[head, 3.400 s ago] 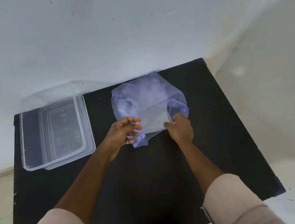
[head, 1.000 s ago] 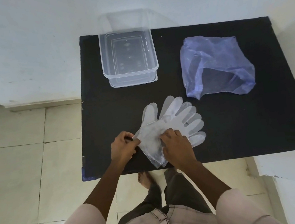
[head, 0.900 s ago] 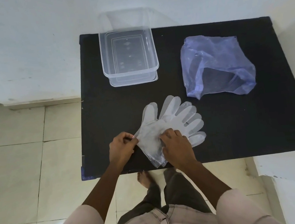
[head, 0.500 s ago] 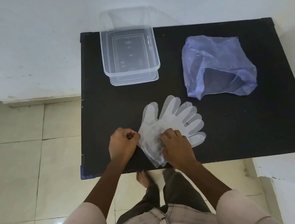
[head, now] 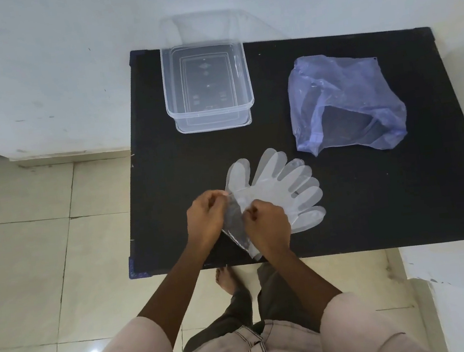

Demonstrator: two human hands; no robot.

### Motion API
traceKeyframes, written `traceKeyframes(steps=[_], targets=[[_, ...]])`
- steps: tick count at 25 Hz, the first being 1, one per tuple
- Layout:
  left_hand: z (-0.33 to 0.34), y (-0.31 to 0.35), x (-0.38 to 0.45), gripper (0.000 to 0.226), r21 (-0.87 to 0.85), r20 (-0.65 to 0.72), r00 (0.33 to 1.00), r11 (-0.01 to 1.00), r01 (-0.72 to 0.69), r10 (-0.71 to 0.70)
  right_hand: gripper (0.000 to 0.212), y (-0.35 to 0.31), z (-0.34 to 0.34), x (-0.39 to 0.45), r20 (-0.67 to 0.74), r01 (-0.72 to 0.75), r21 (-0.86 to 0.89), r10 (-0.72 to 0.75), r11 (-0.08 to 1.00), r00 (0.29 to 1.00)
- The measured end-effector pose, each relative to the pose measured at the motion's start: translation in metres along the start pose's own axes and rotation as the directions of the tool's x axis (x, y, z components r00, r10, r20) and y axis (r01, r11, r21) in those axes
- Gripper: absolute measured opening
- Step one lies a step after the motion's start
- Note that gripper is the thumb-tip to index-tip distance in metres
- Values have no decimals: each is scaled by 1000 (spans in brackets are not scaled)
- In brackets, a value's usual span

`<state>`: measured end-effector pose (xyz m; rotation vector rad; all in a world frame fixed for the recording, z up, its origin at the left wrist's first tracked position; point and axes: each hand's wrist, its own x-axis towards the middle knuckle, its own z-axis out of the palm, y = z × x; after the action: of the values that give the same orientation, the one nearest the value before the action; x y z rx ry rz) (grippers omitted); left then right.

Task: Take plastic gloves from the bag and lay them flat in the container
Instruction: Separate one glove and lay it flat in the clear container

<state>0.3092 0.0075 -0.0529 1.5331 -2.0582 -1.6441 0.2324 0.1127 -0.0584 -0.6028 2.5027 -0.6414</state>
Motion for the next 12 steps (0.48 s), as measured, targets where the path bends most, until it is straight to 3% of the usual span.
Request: traceKeyframes(steps=[1,3,5,6,12], targets=[[0,-10,-6,28,234,-36,986,960,-153,165,19,3,-1,1,-24,-26,35,27,999,999],[7,-33,-22,47,602,119,900,691,-401,419,19,7,-5,3,-43,-52,46,54,998,998],[18,-58,-32,61,694,317,804,456,-558,503,20,13,-9,5,-50,-48,44,51,998,997],[23,-69,-33,66,699,376,777,395,-596,505,20,15,-10,6,-54,-46,45,48,998,997],[29,-86,-25,80,674,535,758,352,-649,373,28,19,-16,2,-76,-12,-3,12,1000,997]])
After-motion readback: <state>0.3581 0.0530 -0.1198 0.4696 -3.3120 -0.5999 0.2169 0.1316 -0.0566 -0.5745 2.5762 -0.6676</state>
